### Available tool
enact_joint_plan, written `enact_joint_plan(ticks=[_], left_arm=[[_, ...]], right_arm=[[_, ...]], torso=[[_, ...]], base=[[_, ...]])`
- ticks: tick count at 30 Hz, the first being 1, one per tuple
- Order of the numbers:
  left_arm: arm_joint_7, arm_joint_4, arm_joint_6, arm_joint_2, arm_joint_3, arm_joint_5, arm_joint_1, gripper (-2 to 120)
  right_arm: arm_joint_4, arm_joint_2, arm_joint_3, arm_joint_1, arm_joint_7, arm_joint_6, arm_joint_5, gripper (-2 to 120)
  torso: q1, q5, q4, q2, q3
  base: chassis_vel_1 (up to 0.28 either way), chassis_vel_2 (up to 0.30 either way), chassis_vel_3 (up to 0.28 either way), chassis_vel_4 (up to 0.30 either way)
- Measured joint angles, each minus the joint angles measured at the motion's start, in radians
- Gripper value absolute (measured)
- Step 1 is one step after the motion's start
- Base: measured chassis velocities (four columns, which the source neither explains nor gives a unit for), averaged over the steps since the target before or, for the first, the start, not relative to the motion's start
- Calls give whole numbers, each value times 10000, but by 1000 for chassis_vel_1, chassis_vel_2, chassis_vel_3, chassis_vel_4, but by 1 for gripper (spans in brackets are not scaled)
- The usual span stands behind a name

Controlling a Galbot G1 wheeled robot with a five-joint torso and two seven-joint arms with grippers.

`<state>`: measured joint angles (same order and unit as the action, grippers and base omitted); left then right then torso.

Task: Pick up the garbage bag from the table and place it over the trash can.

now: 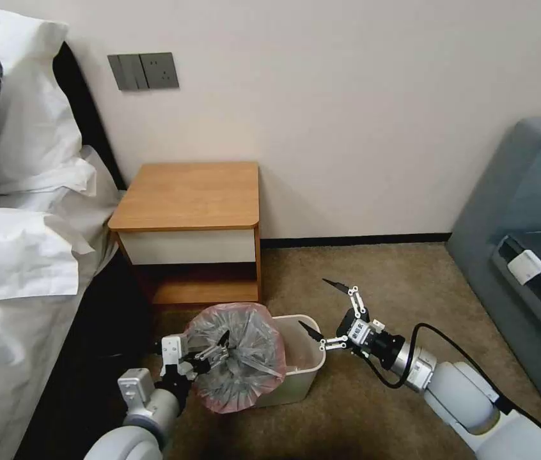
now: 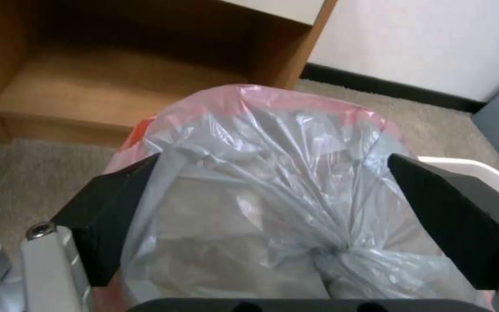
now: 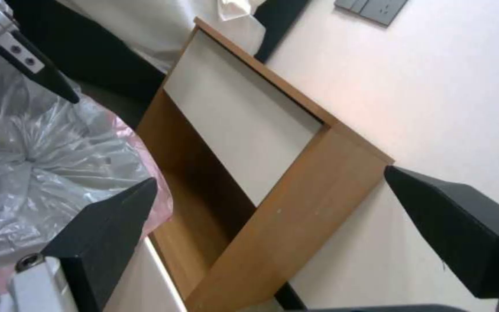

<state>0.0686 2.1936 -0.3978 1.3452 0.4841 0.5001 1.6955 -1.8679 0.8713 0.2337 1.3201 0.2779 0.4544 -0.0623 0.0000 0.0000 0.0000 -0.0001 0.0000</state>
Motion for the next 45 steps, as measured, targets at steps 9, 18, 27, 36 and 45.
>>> enact_joint_plan(ticks=[9,18,27,36,45], left_arm=[[8,-41,-1145,-10,125,-183,-210,93],[35,-44,-2617,91,297,-211,-647,91],[-39,-375,-2929,228,265,-181,-887,99],[-40,-680,-2986,355,194,-186,-1129,90],[-22,-871,-3049,435,154,-153,-1109,55]], right_arm=[[32,29,-7,-20,4,8,23,100],[34,23,-4,-10,7,50,61,100],[-2,33,4,16,11,67,98,100],[-17,33,28,14,11,64,118,100],[-34,15,28,-46,10,55,193,100]], torso=[[0,0,1,0,0],[0,0,0,0,1],[0,0,1,0,1],[0,0,0,0,1],[0,1,1,0,0]], base=[[0,0,0,0],[0,0,0,0],[0,0,0,0],[0,0,0,0],[0,0,0,0]])
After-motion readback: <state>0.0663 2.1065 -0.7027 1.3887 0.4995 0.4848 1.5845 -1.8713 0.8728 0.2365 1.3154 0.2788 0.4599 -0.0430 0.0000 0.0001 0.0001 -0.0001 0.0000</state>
